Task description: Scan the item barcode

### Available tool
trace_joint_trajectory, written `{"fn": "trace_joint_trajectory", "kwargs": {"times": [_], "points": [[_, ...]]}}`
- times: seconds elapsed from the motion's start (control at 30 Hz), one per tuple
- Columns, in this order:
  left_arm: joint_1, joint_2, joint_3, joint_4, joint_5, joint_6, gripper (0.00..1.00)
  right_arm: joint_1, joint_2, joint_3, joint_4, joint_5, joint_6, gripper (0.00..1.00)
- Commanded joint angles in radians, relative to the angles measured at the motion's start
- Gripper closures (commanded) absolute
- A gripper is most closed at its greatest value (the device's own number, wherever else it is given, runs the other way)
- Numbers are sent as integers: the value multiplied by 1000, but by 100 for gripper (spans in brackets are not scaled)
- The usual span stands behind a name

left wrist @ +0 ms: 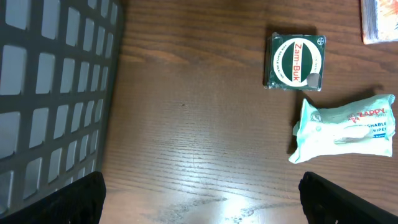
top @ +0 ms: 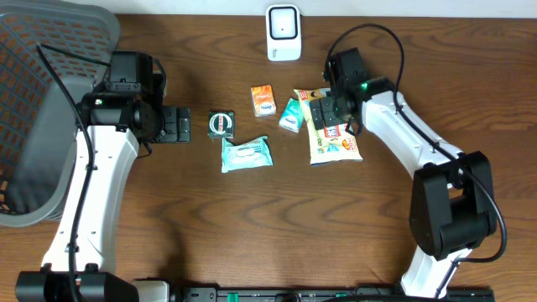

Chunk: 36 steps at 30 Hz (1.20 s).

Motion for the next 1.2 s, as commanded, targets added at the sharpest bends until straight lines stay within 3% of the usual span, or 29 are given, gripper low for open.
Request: {"fn": "trace_joint_trajectory", "kwargs": {"times": [0.0,0.23,0.33,0.6,0.67,0.77,0.83,1.17], "points": [[0,6,-7,-1,-9,6,3,0,21,-65,43,-10,9,1],[0,6,-7,-1,-9,6,2,1,68,-166,154,-18,-1,5],[0,6,-7,-1,-9,6,2,5,81,-188,168,-18,-11,18],[0,6,-7,-1,-9,6,2,6,68,-156,149,-13,-9,78],[0,6,-7,-1,-9,6,2,6,58,-130,135,-10,-9,86],[0,6,-7,-1,-9,6,2,6,39,-77,103,-5,-10,89],[0,6,-7,-1,-9,6,3,6,19,-16,68,-3,-10,99],[0,6,-7,-1,-9,6,2,9,-46,115,99,-26,-10,99]]}}
